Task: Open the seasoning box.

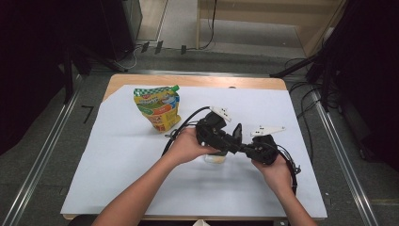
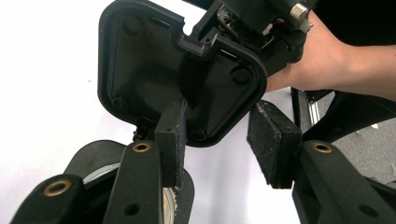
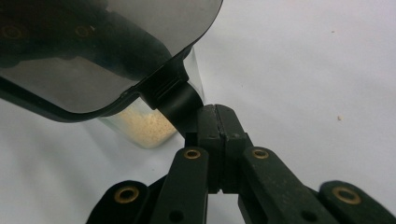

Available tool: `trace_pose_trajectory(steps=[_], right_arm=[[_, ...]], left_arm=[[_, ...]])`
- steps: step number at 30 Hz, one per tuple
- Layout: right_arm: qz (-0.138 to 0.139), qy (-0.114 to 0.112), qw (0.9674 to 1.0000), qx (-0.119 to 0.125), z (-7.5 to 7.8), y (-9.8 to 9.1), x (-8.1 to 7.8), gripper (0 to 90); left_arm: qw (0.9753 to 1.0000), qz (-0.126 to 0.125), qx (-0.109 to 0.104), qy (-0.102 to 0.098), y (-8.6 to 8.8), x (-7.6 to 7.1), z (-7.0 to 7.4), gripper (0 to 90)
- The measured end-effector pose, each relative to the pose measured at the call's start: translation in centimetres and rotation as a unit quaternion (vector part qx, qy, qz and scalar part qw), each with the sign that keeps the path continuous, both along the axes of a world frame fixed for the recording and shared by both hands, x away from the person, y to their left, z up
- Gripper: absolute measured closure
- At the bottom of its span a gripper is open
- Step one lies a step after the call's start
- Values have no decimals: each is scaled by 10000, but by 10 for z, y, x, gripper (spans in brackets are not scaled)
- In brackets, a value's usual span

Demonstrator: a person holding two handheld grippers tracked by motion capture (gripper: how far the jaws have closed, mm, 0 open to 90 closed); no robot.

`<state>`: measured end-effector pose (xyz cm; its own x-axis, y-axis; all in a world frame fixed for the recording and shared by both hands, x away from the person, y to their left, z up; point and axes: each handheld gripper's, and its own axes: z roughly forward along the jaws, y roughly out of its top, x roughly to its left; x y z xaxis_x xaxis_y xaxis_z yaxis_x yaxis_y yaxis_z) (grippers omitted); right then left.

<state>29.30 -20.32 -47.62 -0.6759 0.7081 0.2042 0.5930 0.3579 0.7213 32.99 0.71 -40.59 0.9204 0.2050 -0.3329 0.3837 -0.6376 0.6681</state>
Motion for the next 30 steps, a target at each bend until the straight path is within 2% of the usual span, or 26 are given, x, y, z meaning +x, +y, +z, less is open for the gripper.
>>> trace_pose_trajectory(steps=[5,10,14,15,17,19,20,22,23,26,27,30], right_arm=[[-23,17,10000,54,2,0,-11,900],[-59,63,9998,152,6,-3,-21,898],[61,-164,9996,228,15,1,-39,863],[61,-164,9996,228,15,1,-39,863],[151,-208,9993,274,16,5,-49,835],[188,-194,9992,298,15,6,-52,821],[241,-194,9990,325,15,9,-56,801],[283,-192,9988,345,16,11,-58,780],[372,-253,9984,341,15,15,-61,736],[473,-237,9980,354,14,19,-64,699],[614,-283,9972,325,13,24,-66,668],[736,-271,9964,329,13,28,-67,663]], left_arm=[[10000,33,25,22,9,-1,3,559],[9999,151,-38,65,27,-2,7,555],[9994,340,-28,30,52,-2,8,548],[9994,340,-28,30,52,-2,8,547],[9989,448,-116,24,62,-2,8,531],[9984,547,-130,26,71,-1,8,524],[9978,646,-169,-1,80,-1,8,510],[9975,685,-167,-15,85,0,7,508],[9970,766,-45,-77,93,1,7,491],[9961,866,-134,-40,103,1,7,485],[9951,974,-158,-57,113,2,8,481],[9940,1084,-121,-76,121,2,7,477]])
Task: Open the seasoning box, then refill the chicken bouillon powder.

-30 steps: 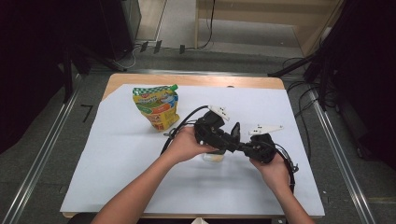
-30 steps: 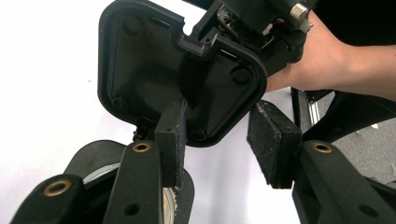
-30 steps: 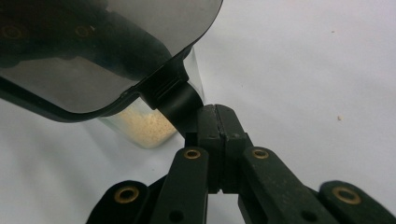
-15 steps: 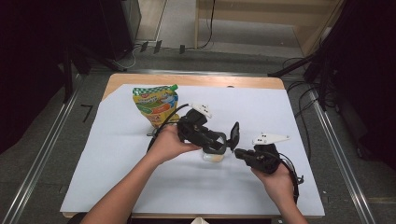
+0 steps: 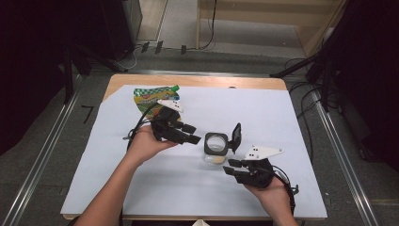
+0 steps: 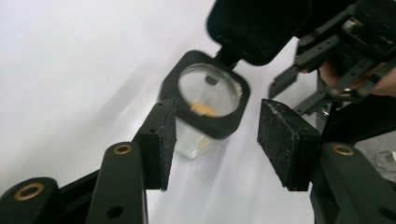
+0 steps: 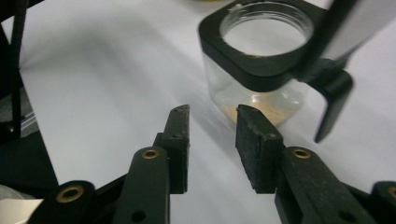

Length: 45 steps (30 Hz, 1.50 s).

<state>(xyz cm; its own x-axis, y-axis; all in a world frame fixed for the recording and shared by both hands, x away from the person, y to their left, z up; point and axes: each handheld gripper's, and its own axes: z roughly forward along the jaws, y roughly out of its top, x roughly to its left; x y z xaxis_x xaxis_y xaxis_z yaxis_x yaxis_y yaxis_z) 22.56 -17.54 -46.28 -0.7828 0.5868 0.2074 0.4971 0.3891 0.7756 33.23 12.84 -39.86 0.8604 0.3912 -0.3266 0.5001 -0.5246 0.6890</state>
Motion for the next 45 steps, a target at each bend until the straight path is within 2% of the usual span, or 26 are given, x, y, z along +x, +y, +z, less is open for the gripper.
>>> trace_pose_trajectory(steps=[1,3,4,5,6,9,12,16,22,26,30,32,45], right_arm=[[141,0,9999,-23,0,4,-2,658],[203,21,9998,-1,-1,7,-3,651],[300,89,9995,30,-4,13,-7,644],[300,89,9995,30,-4,13,-7,644],[437,44,9990,14,-5,19,-11,628],[536,-33,9986,-5,-3,27,-13,607],[578,36,9983,109,-2,34,-14,588],[690,16,9976,69,-3,41,-14,587],[952,84,9954,33,-10,62,-17,584],[975,134,9951,45,-12,69,-15,583],[981,93,9951,22,-14,71,-12,574],[944,83,9955,9,-14,71,-11,564],[940,53,9956,-13,-16,73,-7,556]], left_arm=[[9999,95,55,1,8,0,0,470],[9999,119,78,-3,13,0,0,464],[9998,188,89,-28,21,0,1,463],[9998,188,89,-28,21,0,1,460],[9997,226,89,-54,25,0,1,459],[9992,370,145,-93,39,0,1,459],[9986,470,201,-108,49,1,0,459],[9978,590,271,-103,58,3,-2,460],[9958,859,298,-105,78,7,-4,460],[9950,952,292,-87,86,8,-5,462],[9941,1049,254,-67,97,11,-5,466],[9930,1149,287,-43,103,13,-6,467],[9904,1350,312,19,125,21,-9,470]])
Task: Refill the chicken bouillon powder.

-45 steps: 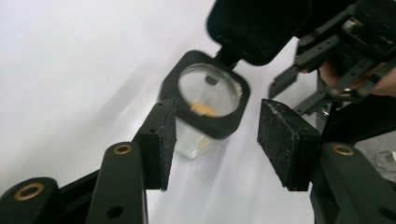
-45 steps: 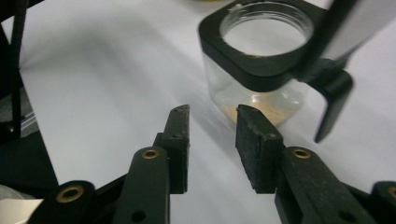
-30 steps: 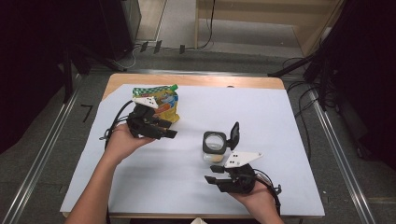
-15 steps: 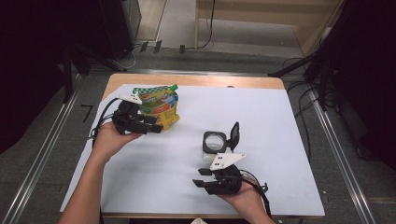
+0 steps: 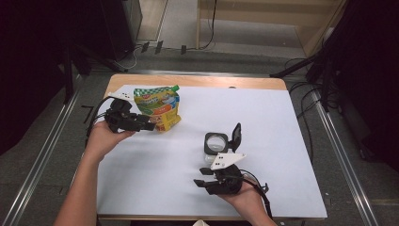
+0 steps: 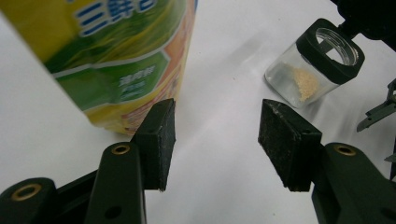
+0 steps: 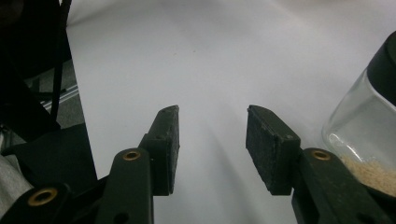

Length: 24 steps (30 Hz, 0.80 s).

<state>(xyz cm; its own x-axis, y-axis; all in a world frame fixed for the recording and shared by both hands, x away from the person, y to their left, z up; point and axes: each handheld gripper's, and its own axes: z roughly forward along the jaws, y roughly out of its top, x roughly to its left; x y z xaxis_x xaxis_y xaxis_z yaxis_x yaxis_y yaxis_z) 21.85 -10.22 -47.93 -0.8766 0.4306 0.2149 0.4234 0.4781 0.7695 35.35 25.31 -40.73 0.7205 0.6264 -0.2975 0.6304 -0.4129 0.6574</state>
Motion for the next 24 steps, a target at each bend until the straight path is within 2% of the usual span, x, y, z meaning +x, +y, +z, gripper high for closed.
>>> trace_pose_trajectory(steps=[8,10,14,16,17,18,20,24], right_arm=[[16,18,10000,-64,-2,3,0,547],[28,38,10000,-64,-3,3,0,546],[55,44,10000,-47,-4,5,1,545],[42,72,9999,-59,-5,6,1,544],[70,57,9999,-90,-5,7,1,542],[77,74,9999,-106,-5,8,2,541],[80,45,9999,-104,-4,8,4,539],[79,62,9999,-107,-1,13,7,535]], left_arm=[[9994,287,-162,95,23,10,-4,469],[9992,397,-16,80,30,14,-5,469],[9989,459,-71,-12,35,20,-3,461],[9989,473,-56,-40,34,22,-2,457],[9985,526,-127,-123,34,25,-1,447],[9983,535,-194,-110,34,26,-1,447],[9987,476,-95,-124,29,29,0,448],[9990,408,-71,-155,21,33,1,468]])
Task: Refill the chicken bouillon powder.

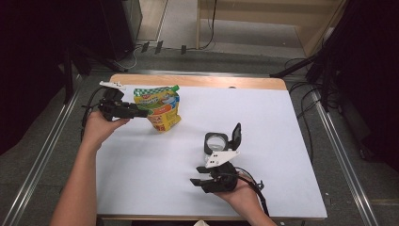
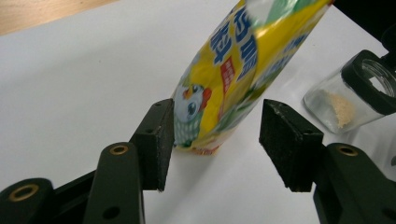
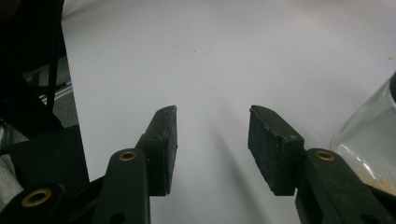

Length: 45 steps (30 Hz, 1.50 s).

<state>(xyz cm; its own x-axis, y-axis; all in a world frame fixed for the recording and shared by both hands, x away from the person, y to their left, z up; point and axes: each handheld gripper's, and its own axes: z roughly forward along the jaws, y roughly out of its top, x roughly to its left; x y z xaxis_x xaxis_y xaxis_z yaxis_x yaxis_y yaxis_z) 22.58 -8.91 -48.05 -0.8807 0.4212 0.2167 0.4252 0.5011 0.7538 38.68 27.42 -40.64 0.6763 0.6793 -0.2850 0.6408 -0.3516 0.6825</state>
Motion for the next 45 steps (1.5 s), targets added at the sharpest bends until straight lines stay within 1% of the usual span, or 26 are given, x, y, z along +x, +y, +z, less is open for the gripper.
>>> trace_pose_trajectory(steps=[2,3,4,6,7,10,12,13,15,17,19,20,21,25,28,29,30,31,33,35,37,39,41,42,43,45], right_arm=[[16,0,10000,-1,1,2,1,533],[60,-29,10000,-12,3,7,3,530],[74,-44,10000,-9,4,10,4,529],[103,-83,9999,34,7,16,7,529],[103,-83,9999,34,7,16,7,529],[119,-138,9997,130,9,28,13,530],[117,-124,9997,150,8,31,14,530],[120,-107,9997,171,5,36,16,530],[120,-80,9997,198,3,39,16,530],[122,-66,9997,183,1,41,15,530],[127,-51,9997,205,-1,43,14,530],[122,-40,9997,205,-1,43,14,530],[120,-37,9997,210,-2,43,13,531],[118,-85,9997,193,-3,42,12,534],[118,-124,9997,190,-5,41,12,535],[117,-140,9996,194,-5,40,12,537],[90,-73,9998,187,-6,40,12,539],[84,-73,9998,184,-6,40,12,539],[87,-86,9998,170,-7,40,12,540],[94,-91,9998,164,-7,40,12,539],[81,-143,9997,168,-9,40,11,536],[53,-156,9997,177,-10,39,12,534],[39,-149,9997,184,-10,39,11,533],[14,-174,9996,208,-11,39,12,531],[14,-146,9996,222,-11,39,13,527],[-5,-124,9996,241,-11,40,13,521]], left_arm=[[10000,-29,1,1,-6,3,1,473],[9999,-88,-50,15,-11,6,1,491],[10000,-92,-32,2,-14,8,2,495],[9999,-116,-44,12,-16,9,2,528],[9999,-142,-81,1,-19,9,3,528],[9999,-94,-124,31,-27,13,3,617],[9999,-58,-120,10,-28,13,3,662],[9999,-51,-93,-9,-28,13,2,672],[9999,-33,-110,27,-26,12,2,694],[9999,-22,-98,14,-26,11,2,731],[10000,-18,-60,-71,-27,8,3,777],[10000,-18,-60,-71,-27,8,3,806],[9999,7,6,-111,-30,6,4,833],[9999,-17,52,-86,-36,5,5,898],[10000,66,-55,-49,-37,3,9,900],[9999,63,-134,-38,-37,3,11,900],[9997,-5,-238,-15,-37,1,15,900],[9996,-26,-272,-4,-38,-1,17,900],[9996,-57,-283,17,-38,-2,19,900],[9997,-105,-226,15,-40,-6,24,900],[9998,-123,-159,-27,-42,-12,30,900],[9998,-108,-147,-15,-42,-17,33,900],[9998,-102,-172,-6,-42,-19,34,900],[9997,-92,-237,20,-41,-23,37,900],[9996,-79,-287,20,-40,-26,39,900],[9995,-85,-309,31,-40,-28,40,900]])
